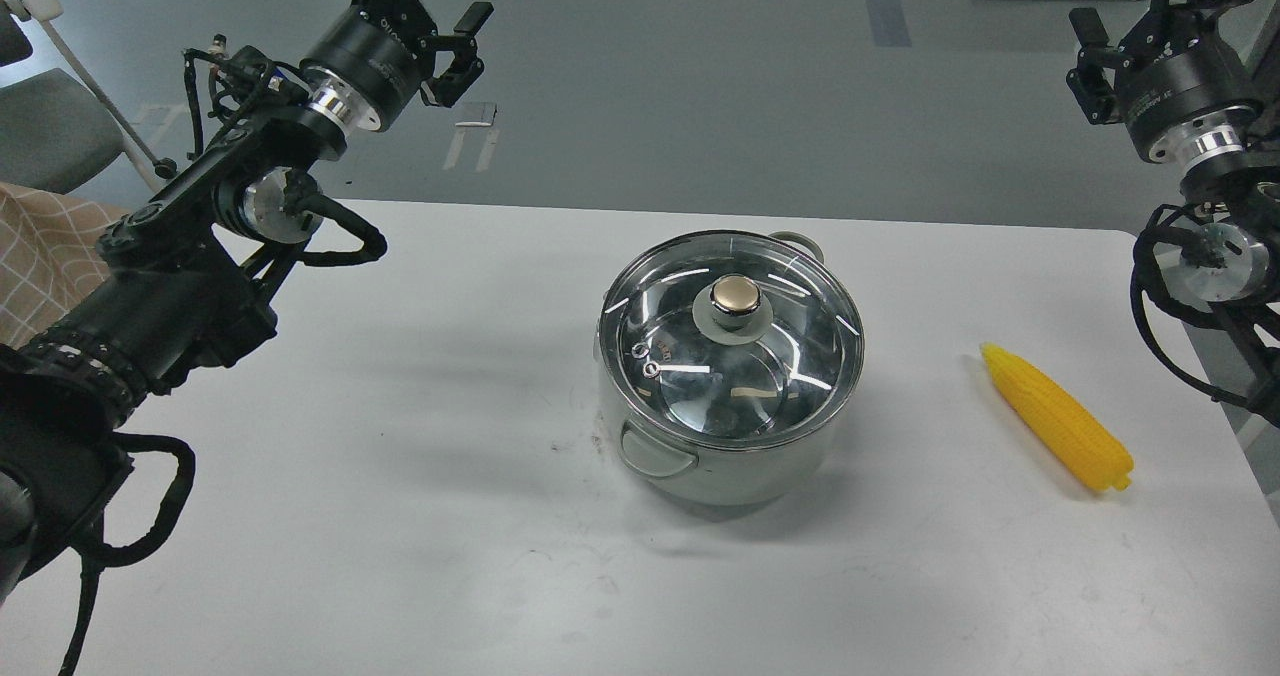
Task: Open pot and put corn in
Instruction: 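Raise the left arm and move the left gripper toward the pot lid, then reach the left gripper over the pot and grasp the brass lid knob, then lift the glass lid off the pot with the left gripper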
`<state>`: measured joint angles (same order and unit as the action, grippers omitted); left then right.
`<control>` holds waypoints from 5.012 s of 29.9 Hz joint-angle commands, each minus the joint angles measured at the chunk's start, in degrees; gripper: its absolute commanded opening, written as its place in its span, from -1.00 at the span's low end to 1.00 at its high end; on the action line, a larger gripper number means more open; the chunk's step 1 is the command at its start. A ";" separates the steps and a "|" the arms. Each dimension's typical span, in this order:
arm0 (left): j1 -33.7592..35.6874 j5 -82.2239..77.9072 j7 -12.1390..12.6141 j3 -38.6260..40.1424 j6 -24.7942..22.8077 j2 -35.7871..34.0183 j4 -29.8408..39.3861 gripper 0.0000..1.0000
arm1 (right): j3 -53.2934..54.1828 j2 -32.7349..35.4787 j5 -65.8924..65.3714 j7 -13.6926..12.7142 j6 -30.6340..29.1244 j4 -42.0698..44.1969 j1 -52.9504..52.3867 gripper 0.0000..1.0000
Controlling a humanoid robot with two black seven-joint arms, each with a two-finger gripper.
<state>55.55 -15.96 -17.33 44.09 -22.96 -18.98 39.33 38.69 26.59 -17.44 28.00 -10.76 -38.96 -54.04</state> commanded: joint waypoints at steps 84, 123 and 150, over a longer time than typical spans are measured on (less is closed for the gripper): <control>-5.28 -101.52 -3.58 -2.32 6.69 -7.66 47.69 0.95 | 0.86 0.57 3.03 0.00 -0.93 2.04 5.09 1.00; -8.70 -109.04 -3.85 -17.72 15.84 0.61 31.95 0.66 | 1.12 0.57 3.11 0.00 -0.22 1.34 8.69 1.00; -8.17 -109.04 -3.85 -17.37 15.75 0.70 32.74 -0.46 | 1.12 0.66 3.11 0.00 0.66 0.46 9.31 1.00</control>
<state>46.55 -125.00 -21.01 26.45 -7.25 -18.34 71.45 39.82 27.25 -14.32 28.00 -10.12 -38.50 -44.73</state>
